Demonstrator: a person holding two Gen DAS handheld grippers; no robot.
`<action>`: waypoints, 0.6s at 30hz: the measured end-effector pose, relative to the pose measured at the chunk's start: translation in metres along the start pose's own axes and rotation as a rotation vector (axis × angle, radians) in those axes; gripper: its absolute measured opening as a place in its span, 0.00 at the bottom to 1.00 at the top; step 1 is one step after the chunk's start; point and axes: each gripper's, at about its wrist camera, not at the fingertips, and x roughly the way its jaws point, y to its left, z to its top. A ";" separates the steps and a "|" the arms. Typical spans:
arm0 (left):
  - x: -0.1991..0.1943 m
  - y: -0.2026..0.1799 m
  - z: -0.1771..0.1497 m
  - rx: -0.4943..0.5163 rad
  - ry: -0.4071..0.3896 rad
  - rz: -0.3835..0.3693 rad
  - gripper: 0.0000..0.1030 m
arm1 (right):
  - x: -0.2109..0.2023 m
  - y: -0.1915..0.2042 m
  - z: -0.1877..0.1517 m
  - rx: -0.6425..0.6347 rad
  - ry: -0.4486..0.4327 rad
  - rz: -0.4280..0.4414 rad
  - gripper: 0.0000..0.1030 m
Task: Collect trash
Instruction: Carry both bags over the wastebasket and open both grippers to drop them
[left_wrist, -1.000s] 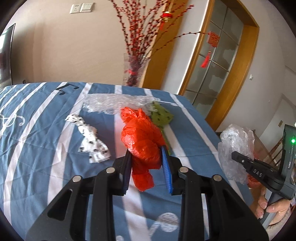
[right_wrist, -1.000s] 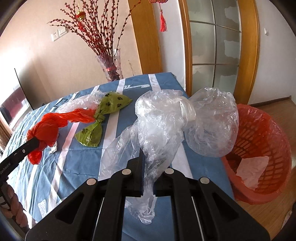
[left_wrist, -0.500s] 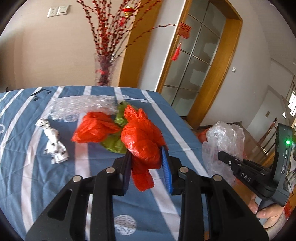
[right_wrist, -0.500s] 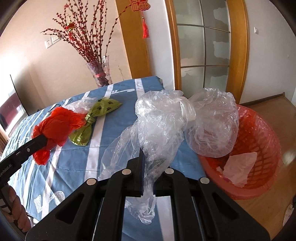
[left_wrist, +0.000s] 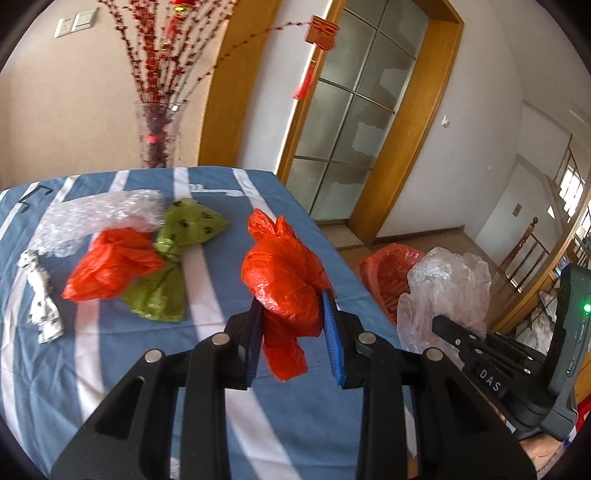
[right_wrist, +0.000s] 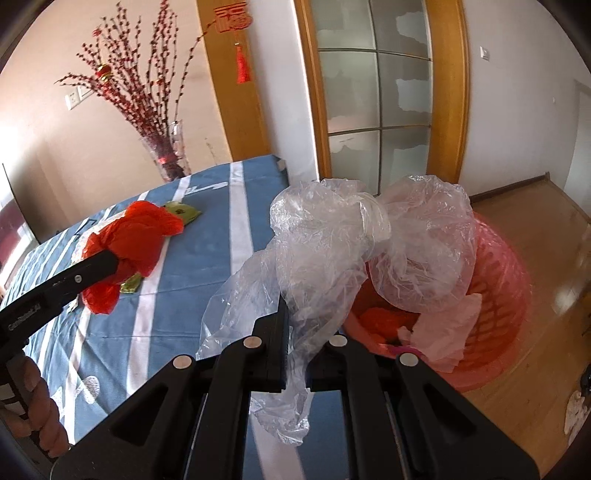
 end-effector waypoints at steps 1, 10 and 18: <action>0.004 -0.004 0.001 0.006 0.005 -0.003 0.30 | 0.000 -0.003 0.000 0.004 0.000 -0.003 0.06; 0.040 -0.047 0.005 0.074 0.048 -0.034 0.30 | -0.004 -0.034 -0.001 0.040 -0.009 -0.044 0.06; 0.068 -0.083 0.006 0.131 0.080 -0.052 0.30 | -0.003 -0.067 0.000 0.087 -0.019 -0.080 0.06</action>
